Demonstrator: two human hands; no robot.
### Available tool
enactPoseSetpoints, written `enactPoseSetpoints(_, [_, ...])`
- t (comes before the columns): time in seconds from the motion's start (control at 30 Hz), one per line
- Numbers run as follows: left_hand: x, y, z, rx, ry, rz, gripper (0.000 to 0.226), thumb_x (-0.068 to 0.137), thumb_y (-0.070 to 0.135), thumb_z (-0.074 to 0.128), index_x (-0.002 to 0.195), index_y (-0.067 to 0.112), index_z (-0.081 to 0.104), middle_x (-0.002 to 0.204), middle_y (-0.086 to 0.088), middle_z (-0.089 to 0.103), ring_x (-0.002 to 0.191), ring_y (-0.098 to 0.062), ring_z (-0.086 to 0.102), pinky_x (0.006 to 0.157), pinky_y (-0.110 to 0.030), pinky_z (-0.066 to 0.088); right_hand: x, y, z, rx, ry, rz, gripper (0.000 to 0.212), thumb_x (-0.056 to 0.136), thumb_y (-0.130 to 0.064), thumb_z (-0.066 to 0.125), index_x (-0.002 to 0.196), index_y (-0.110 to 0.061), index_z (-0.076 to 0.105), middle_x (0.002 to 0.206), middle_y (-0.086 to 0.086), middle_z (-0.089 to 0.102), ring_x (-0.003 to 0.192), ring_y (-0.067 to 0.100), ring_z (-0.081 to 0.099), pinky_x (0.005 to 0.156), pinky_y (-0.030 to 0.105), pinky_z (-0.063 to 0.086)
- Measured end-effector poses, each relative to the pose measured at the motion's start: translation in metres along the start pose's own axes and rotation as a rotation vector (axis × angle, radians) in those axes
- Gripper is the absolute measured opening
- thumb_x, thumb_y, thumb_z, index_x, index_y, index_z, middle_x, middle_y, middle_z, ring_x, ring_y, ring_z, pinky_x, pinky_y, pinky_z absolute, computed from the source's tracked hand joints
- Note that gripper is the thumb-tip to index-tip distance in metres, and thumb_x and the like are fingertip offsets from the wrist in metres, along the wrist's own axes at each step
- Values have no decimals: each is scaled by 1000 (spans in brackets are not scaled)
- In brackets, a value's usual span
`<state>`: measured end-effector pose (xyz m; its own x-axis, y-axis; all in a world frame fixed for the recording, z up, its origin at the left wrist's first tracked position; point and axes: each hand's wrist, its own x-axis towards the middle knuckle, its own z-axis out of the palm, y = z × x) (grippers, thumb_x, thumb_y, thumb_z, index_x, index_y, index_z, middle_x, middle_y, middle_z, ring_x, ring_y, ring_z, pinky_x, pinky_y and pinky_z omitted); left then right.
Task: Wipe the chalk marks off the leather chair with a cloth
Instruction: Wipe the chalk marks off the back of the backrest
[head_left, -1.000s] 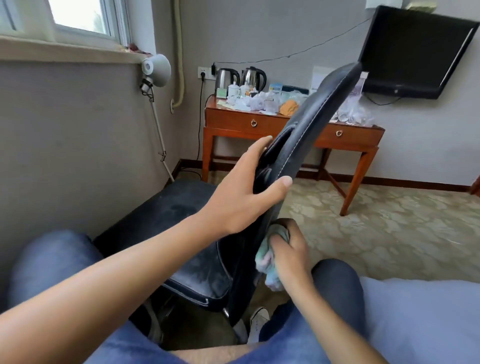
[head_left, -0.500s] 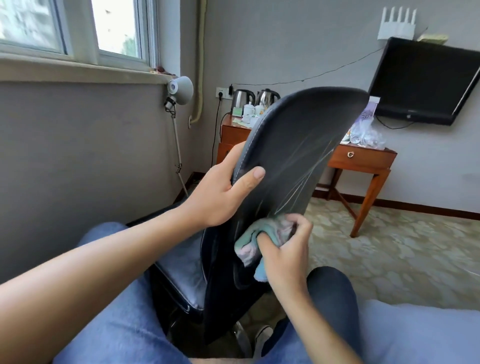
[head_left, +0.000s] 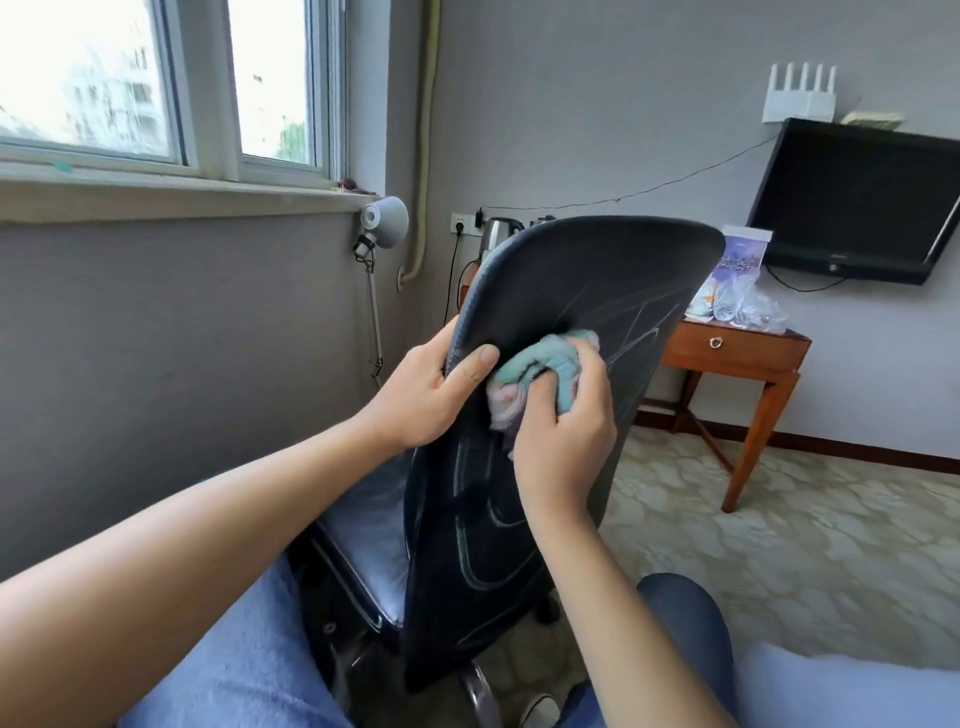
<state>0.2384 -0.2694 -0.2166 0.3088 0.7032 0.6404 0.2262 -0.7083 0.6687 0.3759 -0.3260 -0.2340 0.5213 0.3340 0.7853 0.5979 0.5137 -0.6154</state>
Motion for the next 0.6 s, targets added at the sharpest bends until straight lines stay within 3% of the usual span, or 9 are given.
enactPoseSetpoints(0.1, [1,-12,-8,41,-11,-47,55,97,71,46,139,37,56,130,23,68,125,-2,61,111,-45,48,5,12,-1,15,-107,-10,35,95,-5,59,128,-15,62,123,-4,66,114,9,60,94,10,44])
enactPoseSetpoints(0.2, [5,-22,-20,-1,38,-96,45,96,70,48,129,42,60,127,22,70,122,-2,63,110,-45,50,12,20,0,-26,-162,33,39,98,-10,56,134,-24,58,129,-9,60,117,2,55,90,2,37])
enactPoseSetpoints(0.27, [9,-30,-32,-48,49,-124,42,93,67,54,121,37,65,121,12,75,117,-10,69,105,-49,53,24,22,3,-25,-95,86,43,98,-10,53,138,-26,50,134,-7,56,116,1,53,83,0,36])
enactPoseSetpoints(0.37, [17,-29,-46,-120,60,-145,30,96,48,64,111,23,70,107,6,79,102,-12,73,95,-47,59,53,18,20,-3,43,153,37,99,-10,50,134,-22,46,136,0,53,108,3,53,78,13,48])
enactPoseSetpoints(0.43, [32,-8,-52,-187,98,-98,16,102,26,62,114,17,69,102,9,78,96,-4,71,85,-31,60,64,9,46,44,55,153,32,97,-17,52,128,-22,47,132,2,48,106,5,51,84,29,55])
enactPoseSetpoints(0.47, [44,5,-55,-170,139,-34,20,104,24,59,119,15,68,106,8,76,99,-4,70,86,-26,57,62,3,62,46,36,150,37,96,-26,55,130,-22,44,136,3,43,113,10,48,87,35,55])
enactPoseSetpoints(0.53, [71,29,-62,-78,156,66,37,105,38,53,119,10,72,108,-6,76,98,-14,69,88,-33,56,49,-8,90,-31,25,155,55,94,-45,57,139,-21,35,145,10,32,123,24,39,93,43,51])
enactPoseSetpoints(0.6, [93,51,-68,100,70,70,59,102,60,49,95,8,74,85,-15,70,76,-20,62,73,-43,52,29,-8,109,-88,48,51,59,97,-46,57,141,-13,36,142,19,34,120,34,41,97,48,47])
